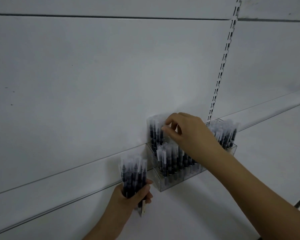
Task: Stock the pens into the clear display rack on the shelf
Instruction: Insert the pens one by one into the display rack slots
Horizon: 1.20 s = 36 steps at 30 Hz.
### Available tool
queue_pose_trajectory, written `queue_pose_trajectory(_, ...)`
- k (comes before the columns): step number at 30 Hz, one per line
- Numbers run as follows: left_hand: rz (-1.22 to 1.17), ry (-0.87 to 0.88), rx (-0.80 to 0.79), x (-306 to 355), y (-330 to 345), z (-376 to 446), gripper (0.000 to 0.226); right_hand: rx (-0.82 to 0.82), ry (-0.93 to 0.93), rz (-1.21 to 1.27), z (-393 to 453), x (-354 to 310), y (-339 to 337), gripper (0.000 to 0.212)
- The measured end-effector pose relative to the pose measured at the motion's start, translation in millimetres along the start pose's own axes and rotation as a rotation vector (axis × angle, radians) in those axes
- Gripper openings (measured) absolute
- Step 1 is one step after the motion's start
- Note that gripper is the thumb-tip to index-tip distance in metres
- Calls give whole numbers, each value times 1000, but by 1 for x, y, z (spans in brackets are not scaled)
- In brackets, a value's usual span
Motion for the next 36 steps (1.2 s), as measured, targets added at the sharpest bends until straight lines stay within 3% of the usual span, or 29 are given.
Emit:
queue_pose_trajectory(3,-4,0,-28,3,3,-1,4,50,61,17,-29,-12,-9,28)
queue_pose_trajectory(6,7,-24,-43,-1,3,0,20,-152,82,-6,-68,-20,33,37)
queue_pose_trajectory(12,83,1,-102,-1,9,-5,5,-214,164,324,-95,-21,66,11)
queue_pose_trajectory(14,131,9,-103,-2,9,-6,18,-145,223,432,-91,-18,52,14)
queue_pose_trajectory(17,143,-8,-83,-6,7,-5,38,120,282,501,-76,-8,4,14)
queue_pose_trajectory(20,152,8,-87,-6,5,-5,35,364,305,633,-57,3,-48,11)
queue_pose_trajectory(23,142,7,-56,-5,1,-5,22,484,277,657,-36,10,-75,9)
queue_pose_trajectory(27,146,-2,-48,-5,0,-4,21,393,259,610,-13,15,-59,7)
queue_pose_trajectory(32,188,-4,-56,-7,1,-6,21,188,151,375,-1,11,-20,8)
queue_pose_trajectory(36,179,-4,-52,-7,1,-6,18,175,150,369,2,13,-18,8)
Point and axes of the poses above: each hand's wrist, its own z-axis towards the middle knuckle, its own y-axis out of the palm, x = y × z, the point moved 10 cm from there along z, towards the middle knuckle, and after that the axes turned 9 degrees about x, right-handed, at the moved point
